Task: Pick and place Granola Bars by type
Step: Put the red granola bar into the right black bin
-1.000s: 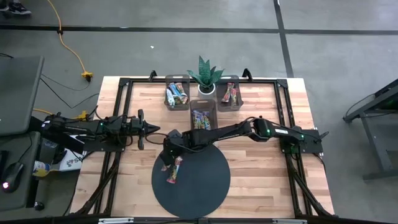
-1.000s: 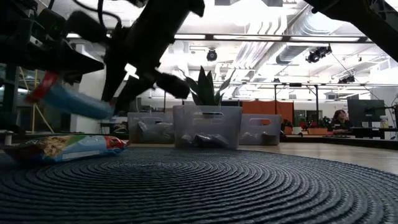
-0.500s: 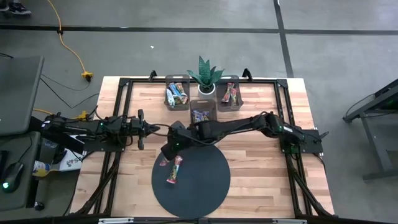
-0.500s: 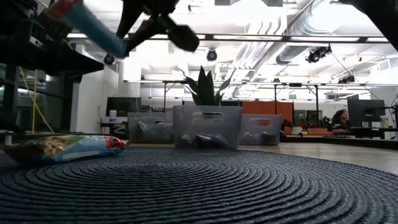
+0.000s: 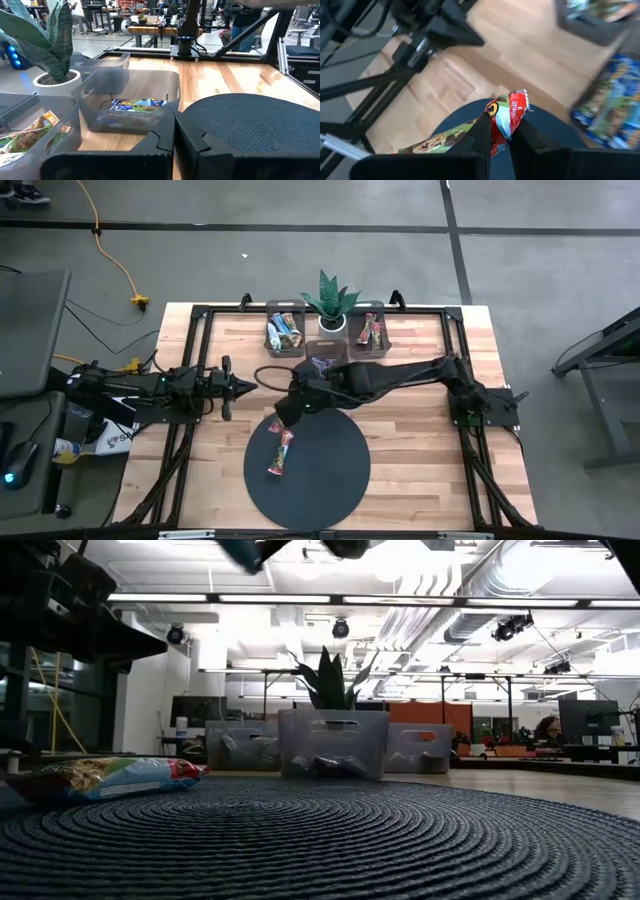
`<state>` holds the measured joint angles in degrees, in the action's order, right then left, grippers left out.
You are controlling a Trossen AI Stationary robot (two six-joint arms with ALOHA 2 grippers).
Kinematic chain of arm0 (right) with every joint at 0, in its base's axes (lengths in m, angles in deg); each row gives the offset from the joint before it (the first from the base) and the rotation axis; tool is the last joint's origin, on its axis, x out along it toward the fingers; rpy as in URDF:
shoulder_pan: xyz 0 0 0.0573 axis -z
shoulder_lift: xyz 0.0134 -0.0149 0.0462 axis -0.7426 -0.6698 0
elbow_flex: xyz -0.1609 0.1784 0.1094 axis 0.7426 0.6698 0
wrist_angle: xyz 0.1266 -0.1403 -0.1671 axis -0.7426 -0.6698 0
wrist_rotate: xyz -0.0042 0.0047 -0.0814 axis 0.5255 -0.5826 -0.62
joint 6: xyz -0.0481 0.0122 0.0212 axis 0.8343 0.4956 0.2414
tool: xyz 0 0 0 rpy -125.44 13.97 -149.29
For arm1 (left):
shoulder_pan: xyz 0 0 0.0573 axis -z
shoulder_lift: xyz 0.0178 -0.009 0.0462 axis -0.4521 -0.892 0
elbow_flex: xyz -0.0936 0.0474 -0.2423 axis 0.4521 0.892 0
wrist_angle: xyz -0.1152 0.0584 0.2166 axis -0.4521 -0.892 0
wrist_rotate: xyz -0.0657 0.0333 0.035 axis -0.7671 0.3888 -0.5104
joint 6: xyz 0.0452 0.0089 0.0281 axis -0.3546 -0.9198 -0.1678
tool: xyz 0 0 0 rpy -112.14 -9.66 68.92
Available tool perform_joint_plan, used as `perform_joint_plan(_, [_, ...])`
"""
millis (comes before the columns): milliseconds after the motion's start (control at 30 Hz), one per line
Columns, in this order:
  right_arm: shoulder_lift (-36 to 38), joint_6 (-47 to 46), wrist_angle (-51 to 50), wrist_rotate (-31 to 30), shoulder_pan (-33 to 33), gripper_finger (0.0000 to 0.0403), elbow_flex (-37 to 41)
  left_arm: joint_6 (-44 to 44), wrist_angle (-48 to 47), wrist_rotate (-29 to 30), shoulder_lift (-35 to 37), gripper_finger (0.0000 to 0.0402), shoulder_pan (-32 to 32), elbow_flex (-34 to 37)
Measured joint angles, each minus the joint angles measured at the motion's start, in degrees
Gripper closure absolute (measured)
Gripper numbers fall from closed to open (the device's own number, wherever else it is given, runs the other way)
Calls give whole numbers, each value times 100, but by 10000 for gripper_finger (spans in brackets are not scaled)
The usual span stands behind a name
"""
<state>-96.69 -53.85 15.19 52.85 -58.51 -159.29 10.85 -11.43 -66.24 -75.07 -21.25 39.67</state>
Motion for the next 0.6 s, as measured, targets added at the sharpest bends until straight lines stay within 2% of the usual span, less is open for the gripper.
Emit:
perform_joint_plan(267, [662, -561, -926, -770, -1, 372, 4, 1, 2, 0, 0, 400, 0, 0])
perform_joint_plan(600, [1494, -763, -1246, -1929, 24, 372, 2, 0, 6, -2, -2, 400, 0, 0])
